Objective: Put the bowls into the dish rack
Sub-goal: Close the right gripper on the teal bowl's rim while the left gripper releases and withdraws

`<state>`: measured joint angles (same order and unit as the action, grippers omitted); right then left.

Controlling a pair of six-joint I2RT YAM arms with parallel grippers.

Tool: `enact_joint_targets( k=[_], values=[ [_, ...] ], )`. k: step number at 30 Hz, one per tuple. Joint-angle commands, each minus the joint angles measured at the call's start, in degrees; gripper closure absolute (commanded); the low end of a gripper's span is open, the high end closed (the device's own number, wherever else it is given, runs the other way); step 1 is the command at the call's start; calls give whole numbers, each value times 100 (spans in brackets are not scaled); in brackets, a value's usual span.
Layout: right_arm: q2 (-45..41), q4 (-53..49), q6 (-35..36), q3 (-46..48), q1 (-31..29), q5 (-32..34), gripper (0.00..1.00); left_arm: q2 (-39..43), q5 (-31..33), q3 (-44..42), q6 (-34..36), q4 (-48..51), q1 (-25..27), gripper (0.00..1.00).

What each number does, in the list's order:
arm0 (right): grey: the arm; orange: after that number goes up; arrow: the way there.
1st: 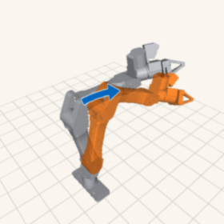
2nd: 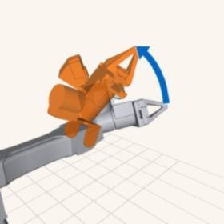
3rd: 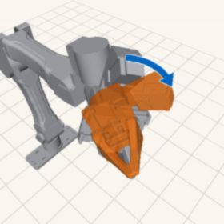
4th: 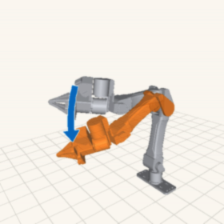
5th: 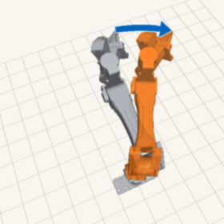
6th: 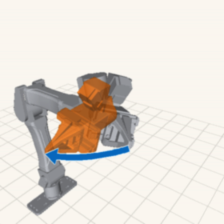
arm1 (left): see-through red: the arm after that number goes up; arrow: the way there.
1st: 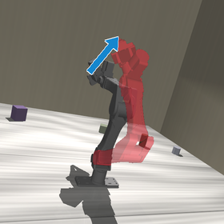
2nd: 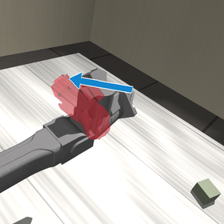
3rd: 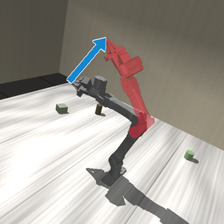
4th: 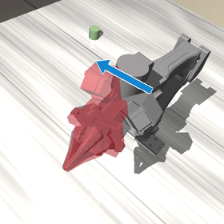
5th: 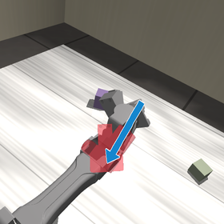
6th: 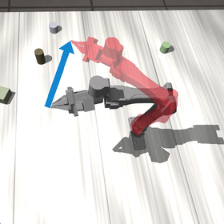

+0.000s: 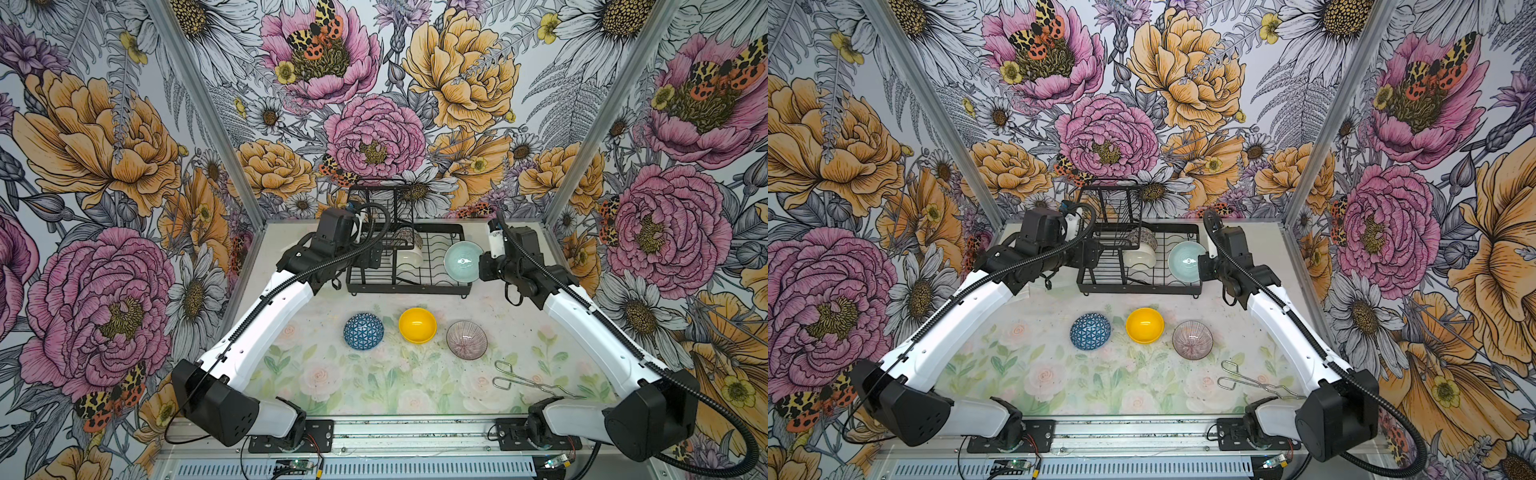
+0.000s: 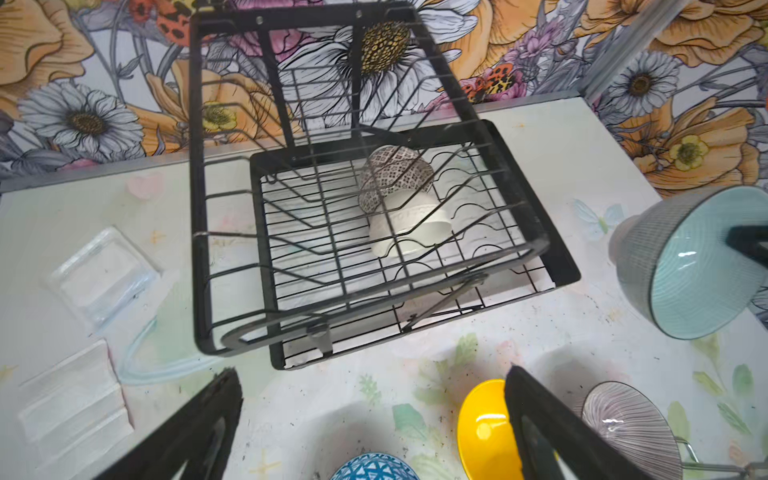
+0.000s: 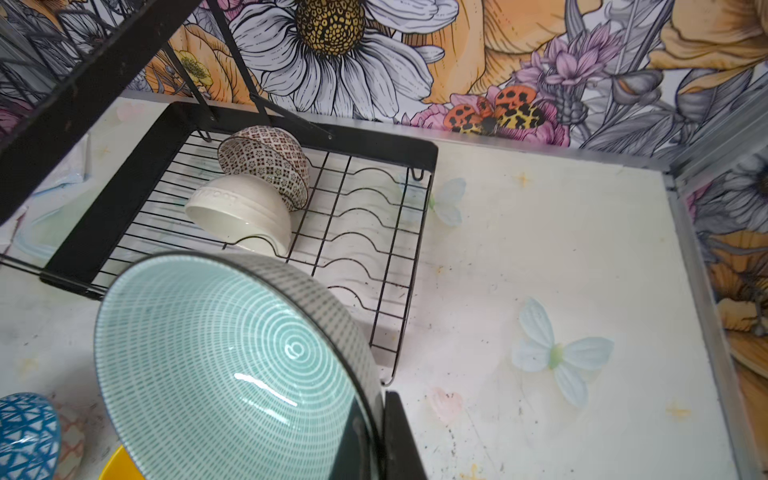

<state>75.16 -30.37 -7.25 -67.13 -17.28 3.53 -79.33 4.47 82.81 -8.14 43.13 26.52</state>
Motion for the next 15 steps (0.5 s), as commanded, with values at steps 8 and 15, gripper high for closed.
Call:
enact_joint_targets(
  k=[8,15],
  values=[
    [868,3277,2310,265,-1,605,100,740,-484,-1037,-508,89,-1554,1],
    [1999,4497,3799,-79,-4,437,100,607,-704,-1296,-479,166,-2046,1]
  ],
)
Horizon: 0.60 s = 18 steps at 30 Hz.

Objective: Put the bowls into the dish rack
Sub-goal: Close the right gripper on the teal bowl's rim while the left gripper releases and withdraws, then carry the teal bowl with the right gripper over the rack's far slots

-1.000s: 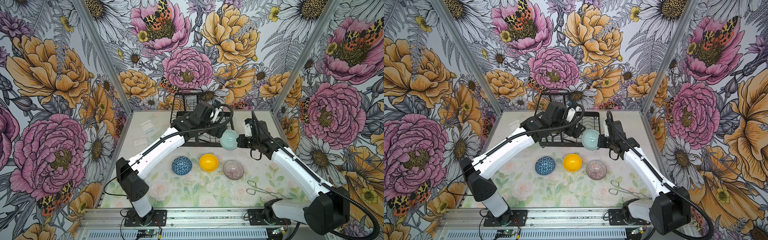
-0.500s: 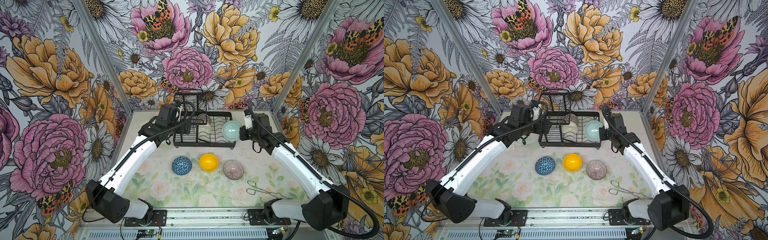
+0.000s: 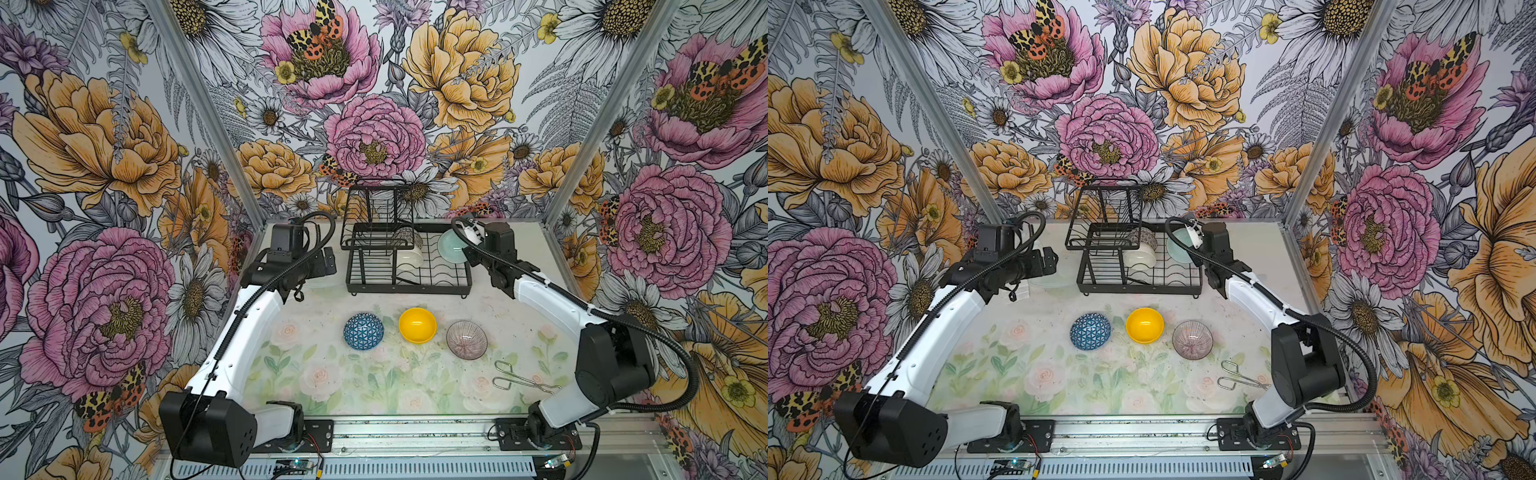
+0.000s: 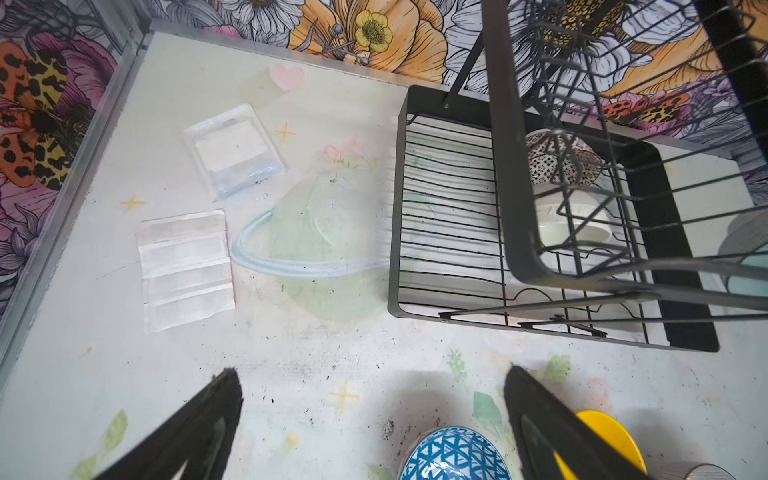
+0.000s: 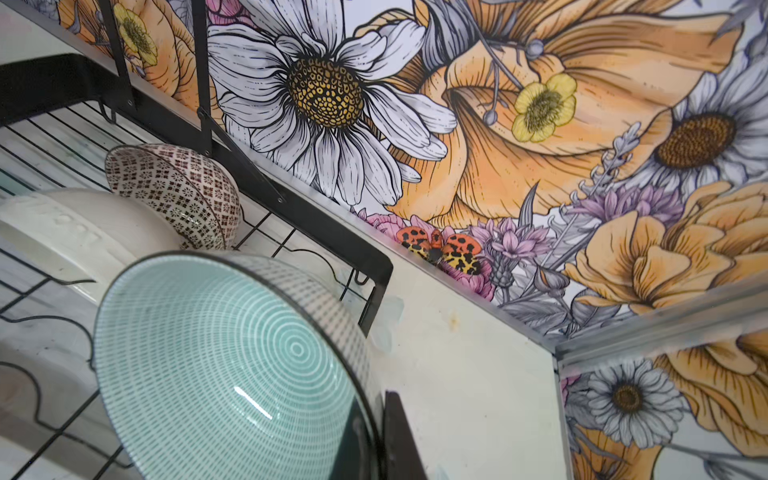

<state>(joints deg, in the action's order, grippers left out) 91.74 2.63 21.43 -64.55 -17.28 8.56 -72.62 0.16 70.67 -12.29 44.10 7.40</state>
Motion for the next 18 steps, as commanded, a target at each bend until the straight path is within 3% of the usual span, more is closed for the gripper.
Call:
enact_joint_targets(
  k=[1,7,13,18],
  values=[
    [489,1239,1046,-435,-8,-76,100,-104,-306,-94,-53,93,-204,1],
    [1212,1730,1539,-838,-4,94,100,-527,-519,-27,-37,215,-657,1],
    [1033,1867,1471,-600,-22,-338,100,-1137,-494,109,-69,278,-674,1],
    [1392,2658,1805,-336,56,-324,100,-1168,-299,-3,-61,189,-596,1]
  ],
)
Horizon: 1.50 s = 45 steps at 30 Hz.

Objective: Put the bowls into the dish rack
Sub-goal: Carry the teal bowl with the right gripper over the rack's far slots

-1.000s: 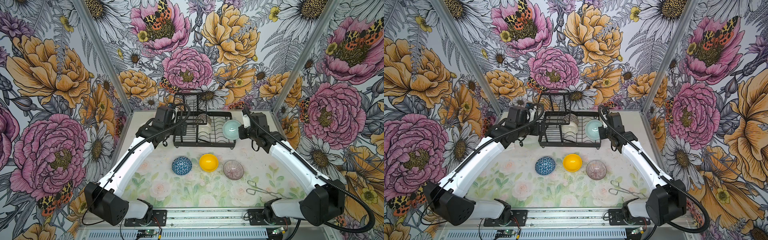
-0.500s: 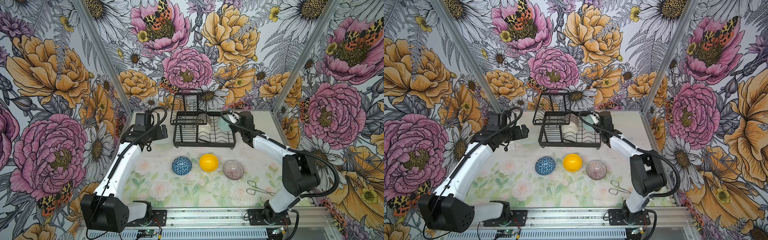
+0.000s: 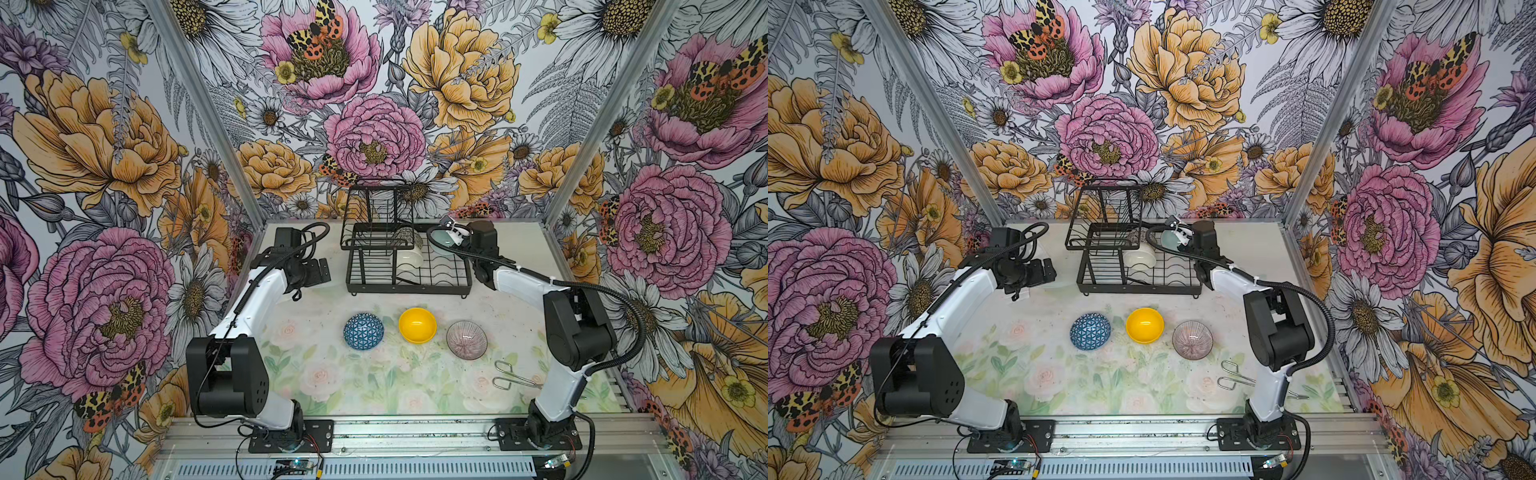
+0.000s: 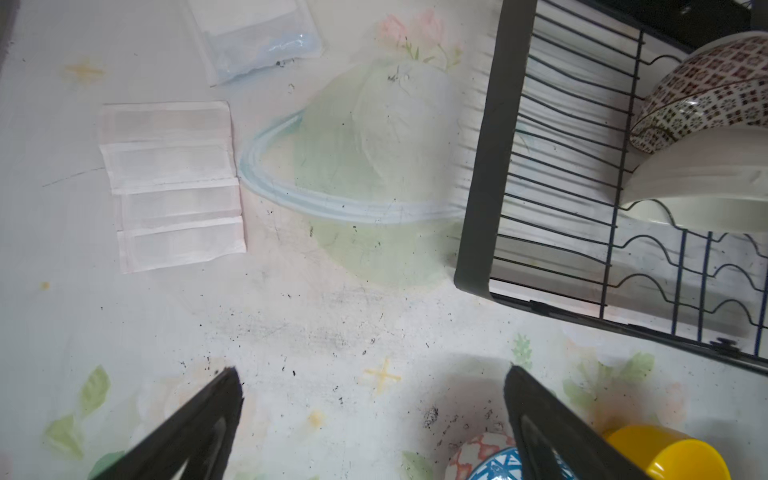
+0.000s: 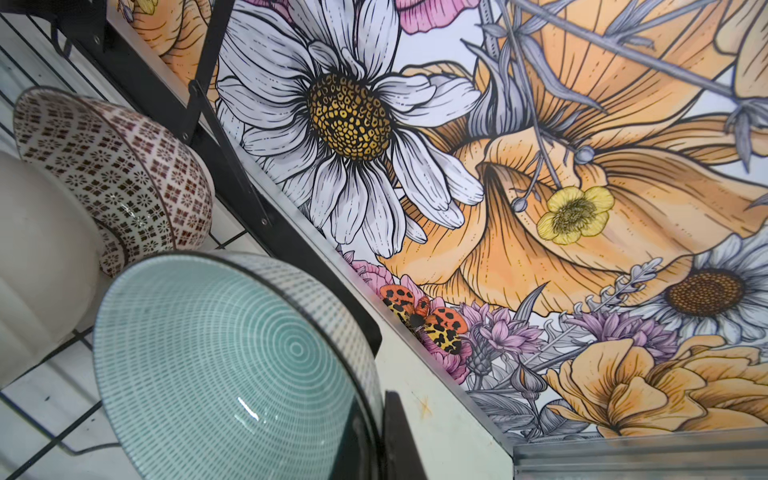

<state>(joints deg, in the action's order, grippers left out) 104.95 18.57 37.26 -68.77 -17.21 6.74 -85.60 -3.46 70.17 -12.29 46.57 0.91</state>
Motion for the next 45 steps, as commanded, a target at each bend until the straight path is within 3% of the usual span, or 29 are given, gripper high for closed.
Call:
enact_joint_targets(
  k=[1,6,45],
  values=[
    [184,1381,313,115,67,-175,100,151,70,1,-42,-75,86,1],
    [797,2397,886,-92,99,-127,100,84,-122,-8,42,-121,198,1],
    [2379,4125,2956,-826,185,-363,100,62,-162,-11,-19,-323,338,1]
  ],
)
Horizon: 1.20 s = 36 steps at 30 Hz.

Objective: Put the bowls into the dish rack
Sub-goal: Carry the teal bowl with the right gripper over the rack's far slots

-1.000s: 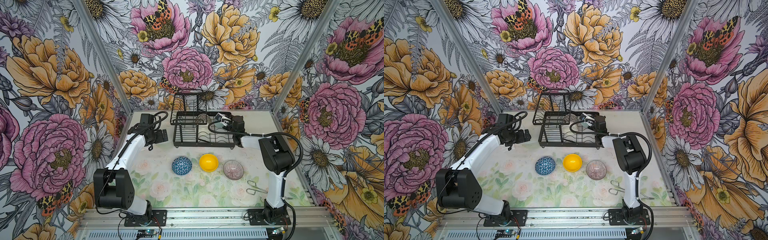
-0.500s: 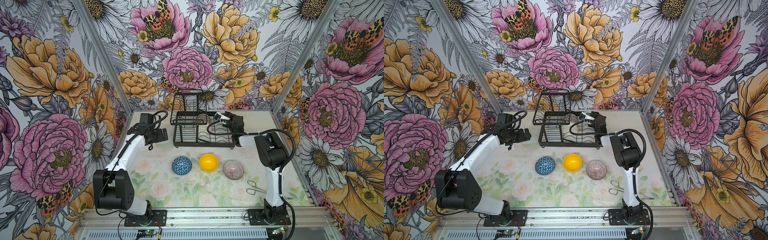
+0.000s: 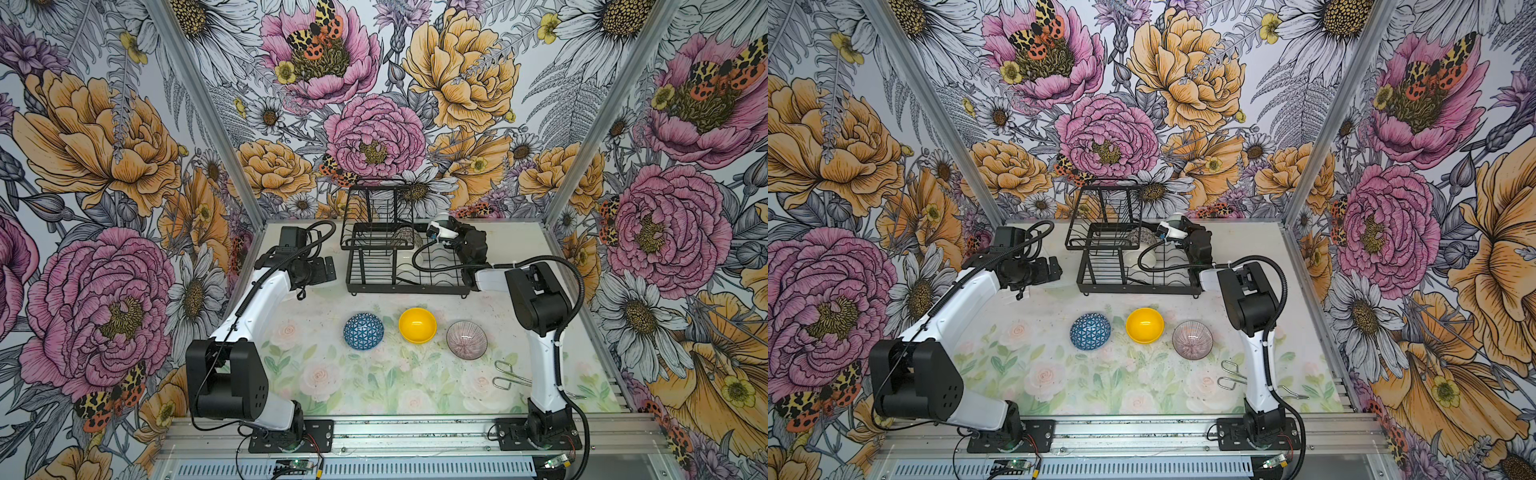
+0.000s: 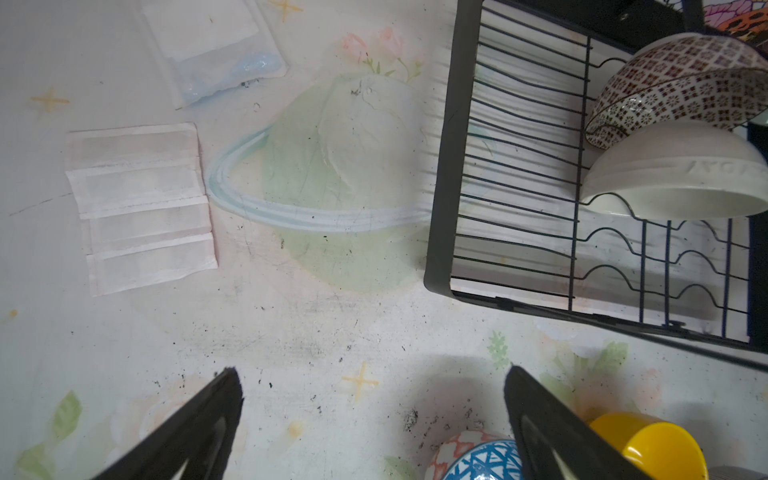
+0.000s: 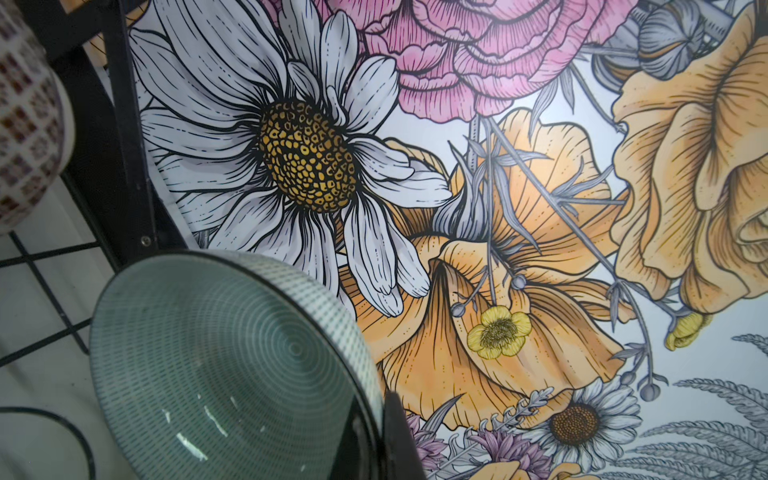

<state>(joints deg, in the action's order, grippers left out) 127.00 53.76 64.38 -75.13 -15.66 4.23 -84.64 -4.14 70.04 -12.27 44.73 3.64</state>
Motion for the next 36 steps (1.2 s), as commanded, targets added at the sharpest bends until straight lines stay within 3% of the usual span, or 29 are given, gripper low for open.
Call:
enact_joint_targets(
  k=[1,36],
  values=[
    [201,629,313,-193,37,-107,100,-48,-103,12,-21,-141,69,1],
    [591,748,594,-300,61,-230,100,9,-78,-69,23,-168,101,1]
  ],
)
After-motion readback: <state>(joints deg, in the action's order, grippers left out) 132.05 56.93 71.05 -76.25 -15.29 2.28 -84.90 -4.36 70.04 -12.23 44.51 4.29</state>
